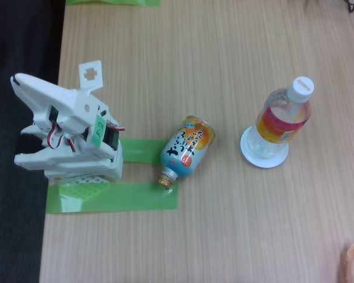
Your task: Pick up the plastic bottle and stand it up on the white place
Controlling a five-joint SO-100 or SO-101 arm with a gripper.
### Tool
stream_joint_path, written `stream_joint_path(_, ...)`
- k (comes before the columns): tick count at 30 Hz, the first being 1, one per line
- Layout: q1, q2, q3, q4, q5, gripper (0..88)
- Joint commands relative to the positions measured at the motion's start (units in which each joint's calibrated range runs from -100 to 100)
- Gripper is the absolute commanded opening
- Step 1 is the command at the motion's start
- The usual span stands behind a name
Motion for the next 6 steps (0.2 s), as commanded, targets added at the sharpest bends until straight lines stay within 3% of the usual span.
stream_joint_path(1,0.11,0.25,0.36,-1.35,0.18,1.2)
stream_joint_path(6,0.11,0.25,0.36,-1.35,0.18,1.3)
